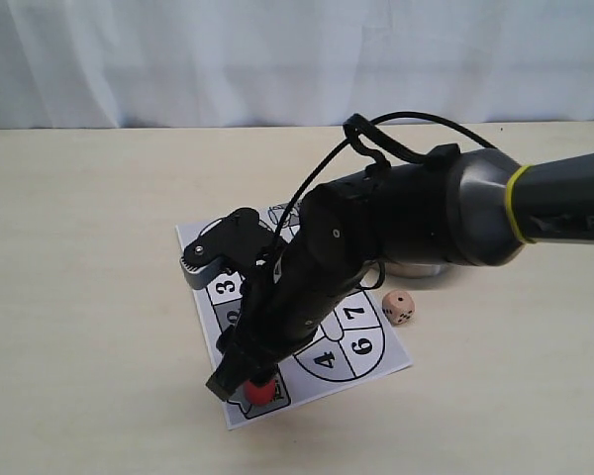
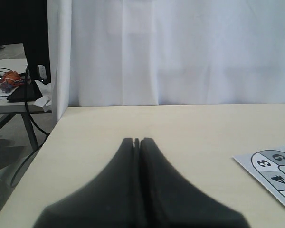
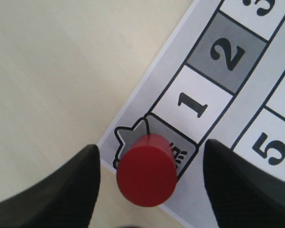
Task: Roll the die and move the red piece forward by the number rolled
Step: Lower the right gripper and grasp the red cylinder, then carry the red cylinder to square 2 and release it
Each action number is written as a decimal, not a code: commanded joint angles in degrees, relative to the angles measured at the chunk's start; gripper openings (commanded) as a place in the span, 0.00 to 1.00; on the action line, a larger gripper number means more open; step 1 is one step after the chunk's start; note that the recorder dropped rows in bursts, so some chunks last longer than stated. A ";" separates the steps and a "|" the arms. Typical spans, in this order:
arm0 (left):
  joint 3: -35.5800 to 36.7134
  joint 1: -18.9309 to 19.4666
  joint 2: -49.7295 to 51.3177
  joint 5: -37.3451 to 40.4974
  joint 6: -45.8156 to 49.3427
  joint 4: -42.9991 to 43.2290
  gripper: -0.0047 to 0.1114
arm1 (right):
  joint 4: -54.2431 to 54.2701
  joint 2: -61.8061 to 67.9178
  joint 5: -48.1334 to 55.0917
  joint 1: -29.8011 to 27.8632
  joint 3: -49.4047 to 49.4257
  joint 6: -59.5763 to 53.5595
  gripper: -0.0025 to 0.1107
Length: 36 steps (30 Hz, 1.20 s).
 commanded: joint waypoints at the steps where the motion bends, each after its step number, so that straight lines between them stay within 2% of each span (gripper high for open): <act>1: -0.30 -0.01 -0.06 -0.77 -0.12 -0.06 0.04 | 0.35 0.05 -0.60 0.01 -0.21 -0.51 0.55; 33: -0.30 -0.01 -0.06 -0.66 -0.12 -0.06 0.04 | 0.74 4.71 -1.86 0.01 -0.21 -0.51 0.55; 34: -0.30 -0.01 -0.06 -0.66 -0.12 -0.06 0.04 | 0.74 4.71 -1.86 0.01 -0.21 -0.51 0.51; 36: -0.30 -0.01 -0.06 -0.66 -0.12 -0.06 0.04 | 0.74 4.71 -1.86 0.01 -0.21 -0.51 0.35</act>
